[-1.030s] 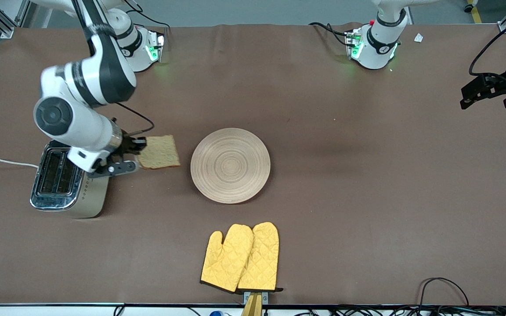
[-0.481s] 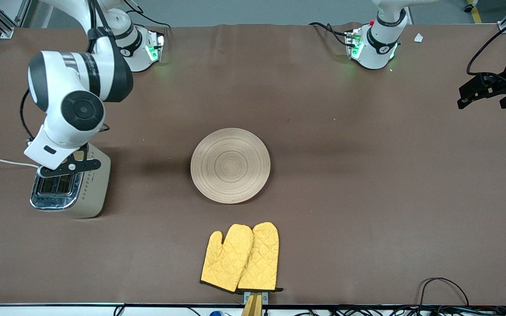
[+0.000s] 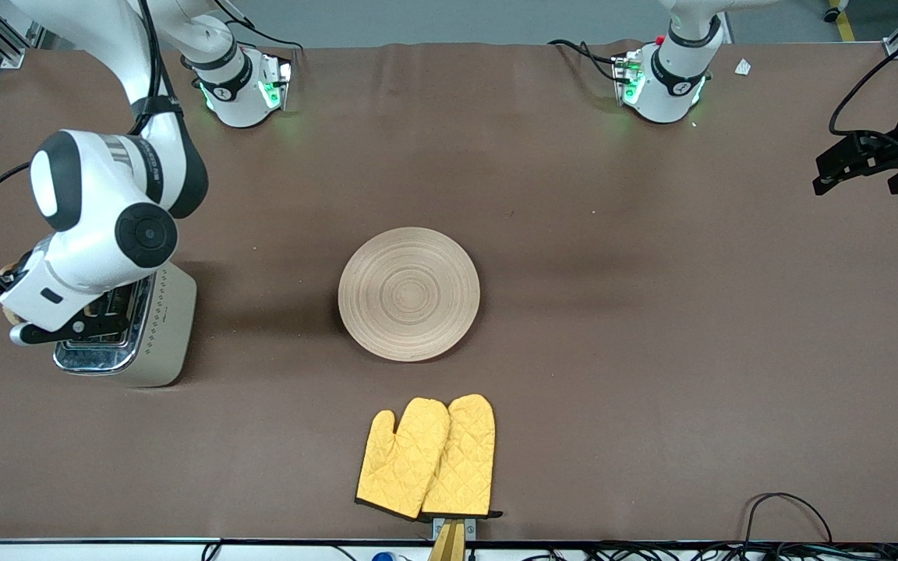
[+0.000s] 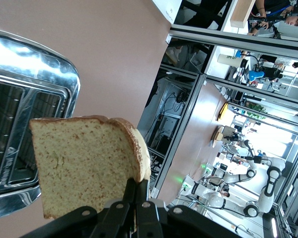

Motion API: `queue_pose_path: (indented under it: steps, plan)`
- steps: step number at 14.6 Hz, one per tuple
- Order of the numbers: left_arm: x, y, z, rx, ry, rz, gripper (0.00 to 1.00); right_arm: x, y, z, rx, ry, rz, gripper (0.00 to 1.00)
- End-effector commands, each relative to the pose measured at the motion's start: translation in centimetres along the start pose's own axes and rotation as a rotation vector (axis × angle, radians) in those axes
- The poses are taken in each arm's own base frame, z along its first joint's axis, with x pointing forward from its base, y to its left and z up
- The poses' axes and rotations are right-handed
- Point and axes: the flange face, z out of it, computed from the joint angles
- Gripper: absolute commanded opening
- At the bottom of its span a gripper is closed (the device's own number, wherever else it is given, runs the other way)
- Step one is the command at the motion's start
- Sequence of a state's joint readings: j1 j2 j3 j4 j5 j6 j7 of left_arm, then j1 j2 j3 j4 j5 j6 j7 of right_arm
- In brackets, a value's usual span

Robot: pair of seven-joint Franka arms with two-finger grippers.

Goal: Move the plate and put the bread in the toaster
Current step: 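Lower the bread into the toaster slot with the right gripper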

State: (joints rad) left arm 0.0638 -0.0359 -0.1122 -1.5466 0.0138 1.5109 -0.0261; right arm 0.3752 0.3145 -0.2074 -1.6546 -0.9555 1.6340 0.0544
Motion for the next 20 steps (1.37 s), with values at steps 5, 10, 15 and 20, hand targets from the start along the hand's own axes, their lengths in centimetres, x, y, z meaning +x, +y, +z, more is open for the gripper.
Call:
queue_pose_path:
  steps: [5,10,15,20]
  plan:
    - [0.3,-0.2,0.0,-0.013,0.013,0.006,1.0,2.1,-3.5,0.4,0.017,0.004,-0.01,0.0]
    - [0.4,-0.1,0.1,-0.01,0.013,0.007,1.0,2.7,-4.7,-0.4,0.016,0.018,-0.024,0.0]
    - [0.4,-0.2,0.1,-0.001,0.012,0.005,1.0,2.6,-7.3,-3.9,0.049,0.046,-0.04,0.0]
    - [0.6,-0.3,-0.5,-0.002,0.024,0.002,1.0,2.5,-8.3,-4.8,0.063,0.055,-0.015,0.0]
